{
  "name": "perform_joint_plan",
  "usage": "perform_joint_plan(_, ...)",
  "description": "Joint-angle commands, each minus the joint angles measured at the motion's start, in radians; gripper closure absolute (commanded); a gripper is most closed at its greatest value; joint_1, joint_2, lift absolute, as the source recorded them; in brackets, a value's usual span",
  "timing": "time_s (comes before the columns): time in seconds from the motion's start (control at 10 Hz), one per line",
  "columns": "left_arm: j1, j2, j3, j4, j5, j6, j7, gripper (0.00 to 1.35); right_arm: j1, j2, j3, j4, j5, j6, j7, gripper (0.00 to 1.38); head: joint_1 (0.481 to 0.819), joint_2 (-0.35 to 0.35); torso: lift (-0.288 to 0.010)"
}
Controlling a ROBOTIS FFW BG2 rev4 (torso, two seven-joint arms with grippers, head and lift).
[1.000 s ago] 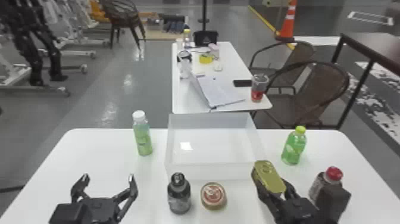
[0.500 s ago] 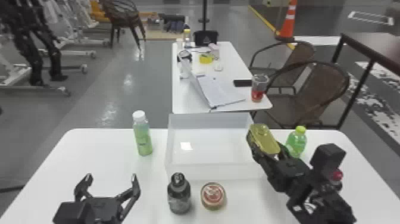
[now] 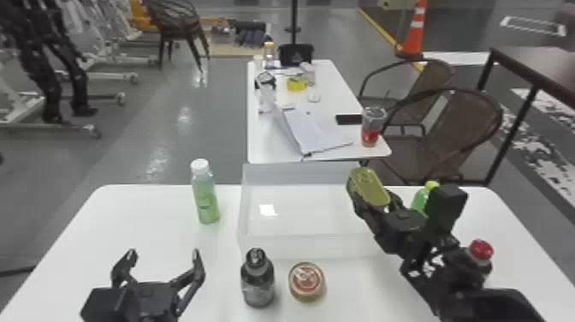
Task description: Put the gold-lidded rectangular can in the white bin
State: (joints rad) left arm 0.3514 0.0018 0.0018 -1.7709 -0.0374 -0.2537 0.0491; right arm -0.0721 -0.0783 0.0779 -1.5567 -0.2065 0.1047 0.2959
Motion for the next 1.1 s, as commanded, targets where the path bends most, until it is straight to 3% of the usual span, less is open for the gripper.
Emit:
perform_joint_plan(0.0,-0.003,0.004,-0.005,0.001,0.002,0.005,0.0,0.14,-0.063,-0.012,-0.001,0.063,-0.001,0.036,0.029,1.0,0.549,0.0,-0.1)
perform_joint_plan(0.3,-0.008,0.014,-0.014,0.007,0.008,0.008,0.0,0.14,-0.16,-0.014,-0.001,0.23,-0.01,0.043,0.108,1.0,0.549,0.0,-0.1)
perform_joint_plan(0.6,-0.012,0.017,-0.019,0.01,0.011,0.011,0.0,0.14,-0.207,0.002,0.0,0.329,-0.016,0.069,0.112,1.0,0.549,0.0,-0.1)
perform_joint_plan(1.0,-0.02,0.024,-0.026,0.013,0.011,0.013,0.0,0.14,-0.285,0.002,0.0,0.397,-0.025,0.136,0.115,1.0,0.549,0.0,-0.1)
